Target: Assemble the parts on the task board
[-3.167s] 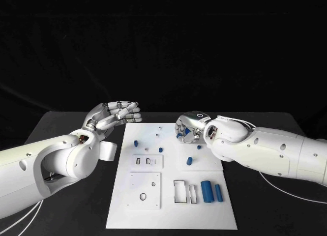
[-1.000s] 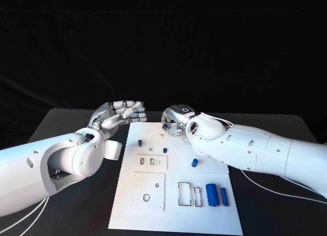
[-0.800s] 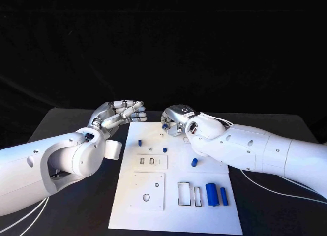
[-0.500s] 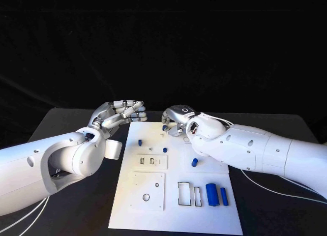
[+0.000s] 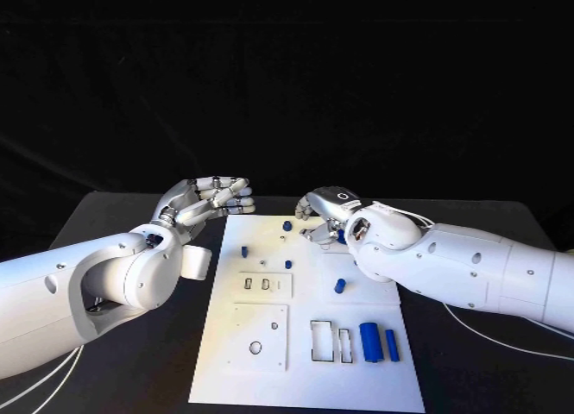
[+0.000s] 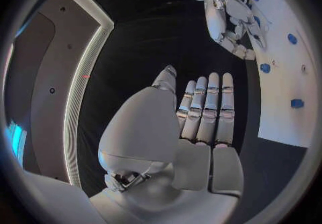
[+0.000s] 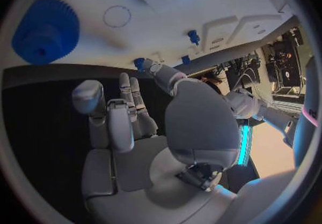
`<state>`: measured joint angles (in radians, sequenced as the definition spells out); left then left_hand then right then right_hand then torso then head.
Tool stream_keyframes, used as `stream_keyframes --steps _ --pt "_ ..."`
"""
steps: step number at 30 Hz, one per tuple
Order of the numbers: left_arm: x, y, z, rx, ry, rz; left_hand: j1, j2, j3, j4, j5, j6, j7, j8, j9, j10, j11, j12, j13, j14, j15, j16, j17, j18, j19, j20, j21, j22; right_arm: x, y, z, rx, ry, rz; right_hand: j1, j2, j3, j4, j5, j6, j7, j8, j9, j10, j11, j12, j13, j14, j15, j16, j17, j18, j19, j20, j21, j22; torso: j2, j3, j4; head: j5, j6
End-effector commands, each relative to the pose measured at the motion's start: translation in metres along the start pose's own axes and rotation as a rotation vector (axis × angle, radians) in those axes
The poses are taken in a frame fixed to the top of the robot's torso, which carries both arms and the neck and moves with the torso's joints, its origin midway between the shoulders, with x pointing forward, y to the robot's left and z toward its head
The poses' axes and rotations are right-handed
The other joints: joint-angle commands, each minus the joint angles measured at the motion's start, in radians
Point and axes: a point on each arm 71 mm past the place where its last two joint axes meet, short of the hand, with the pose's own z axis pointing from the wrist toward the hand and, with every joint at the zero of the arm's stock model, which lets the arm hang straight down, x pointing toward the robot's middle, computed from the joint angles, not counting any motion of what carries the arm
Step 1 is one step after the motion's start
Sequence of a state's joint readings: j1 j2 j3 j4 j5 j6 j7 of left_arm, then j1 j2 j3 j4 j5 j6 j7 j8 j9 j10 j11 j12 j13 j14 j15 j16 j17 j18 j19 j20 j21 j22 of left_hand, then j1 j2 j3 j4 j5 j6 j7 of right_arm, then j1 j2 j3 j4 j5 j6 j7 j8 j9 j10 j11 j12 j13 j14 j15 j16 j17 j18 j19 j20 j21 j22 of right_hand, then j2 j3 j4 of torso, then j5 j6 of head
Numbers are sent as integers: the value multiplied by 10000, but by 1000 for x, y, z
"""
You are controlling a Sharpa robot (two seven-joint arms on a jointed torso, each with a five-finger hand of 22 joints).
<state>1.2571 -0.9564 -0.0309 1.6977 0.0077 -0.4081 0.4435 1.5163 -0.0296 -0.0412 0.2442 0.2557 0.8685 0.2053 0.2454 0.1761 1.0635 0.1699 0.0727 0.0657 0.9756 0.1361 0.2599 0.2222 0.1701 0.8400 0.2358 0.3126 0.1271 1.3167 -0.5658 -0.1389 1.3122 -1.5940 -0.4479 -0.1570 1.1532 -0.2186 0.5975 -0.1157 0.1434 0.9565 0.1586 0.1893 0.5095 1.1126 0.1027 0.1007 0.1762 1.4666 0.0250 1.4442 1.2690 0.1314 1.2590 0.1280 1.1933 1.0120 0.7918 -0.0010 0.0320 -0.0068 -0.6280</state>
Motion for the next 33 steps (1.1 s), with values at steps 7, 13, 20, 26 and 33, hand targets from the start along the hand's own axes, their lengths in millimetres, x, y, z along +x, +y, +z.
stream_keyframes --steps 7,13,20,26,33 --pt "-3 -1 1 86 -8 -1 60 -37 -14 -4 -54 -34 17 -71 16 -73 25 -60 12 -92 4 -69 17 92 3 70 -49 -16 -30 -42 -38 1668 355 1854 -256 -366 -276 422 176 -296 -82 -308 -131 1393 -270 488 409 567 -251 330 539 -182 354 -210 385 589 -160 52 -228 -60 15" --pt "-4 0 2 74 -29 -9 60 -37 -14 -4 -54 -34 17 -71 16 -73 25 -60 12 -92 4 -69 17 92 3 70 -49 -16 -33 -68 -53 2564 1002 2337 111 -247 -2539 936 695 -584 -199 -496 -132 1847 -443 1380 1495 557 -391 378 537 -183 365 -342 342 673 -194 80 -256 -79 4" --pt "-3 0 3 65 -28 -20 59 -40 -19 -6 -64 -32 18 -71 17 -74 26 -61 13 -94 5 -73 21 93 4 71 -51 -19 -30 -79 -52 2981 1310 2399 1412 231 -4589 1905 905 -595 -311 -549 -75 986 -604 4465 4595 647 -512 580 946 -222 530 -477 372 987 -175 95 -232 -98 -4" --pt "-3 0 3 60 -26 -23 59 -40 -19 -6 -64 -32 18 -71 17 -74 26 -61 13 -94 5 -73 21 93 4 71 -51 -19 -23 -80 -46 3057 1495 2308 1830 263 -4926 2435 937 -617 -303 -582 -68 787 -581 6516 6391 727 -506 758 1385 -265 643 -459 470 1235 -142 92 -198 -123 -6" --pt "-4 0 3 59 -30 -23 59 -40 -19 -6 -64 -32 18 -71 17 -74 26 -61 13 -94 5 -73 21 93 4 71 -51 -19 -13 -77 -39 3046 1608 2220 2159 275 -5040 2866 1075 -532 -304 -562 -47 1252 -572 8794 8316 834 -492 963 1958 -316 782 -446 629 1537 -116 109 -189 -79 -38"
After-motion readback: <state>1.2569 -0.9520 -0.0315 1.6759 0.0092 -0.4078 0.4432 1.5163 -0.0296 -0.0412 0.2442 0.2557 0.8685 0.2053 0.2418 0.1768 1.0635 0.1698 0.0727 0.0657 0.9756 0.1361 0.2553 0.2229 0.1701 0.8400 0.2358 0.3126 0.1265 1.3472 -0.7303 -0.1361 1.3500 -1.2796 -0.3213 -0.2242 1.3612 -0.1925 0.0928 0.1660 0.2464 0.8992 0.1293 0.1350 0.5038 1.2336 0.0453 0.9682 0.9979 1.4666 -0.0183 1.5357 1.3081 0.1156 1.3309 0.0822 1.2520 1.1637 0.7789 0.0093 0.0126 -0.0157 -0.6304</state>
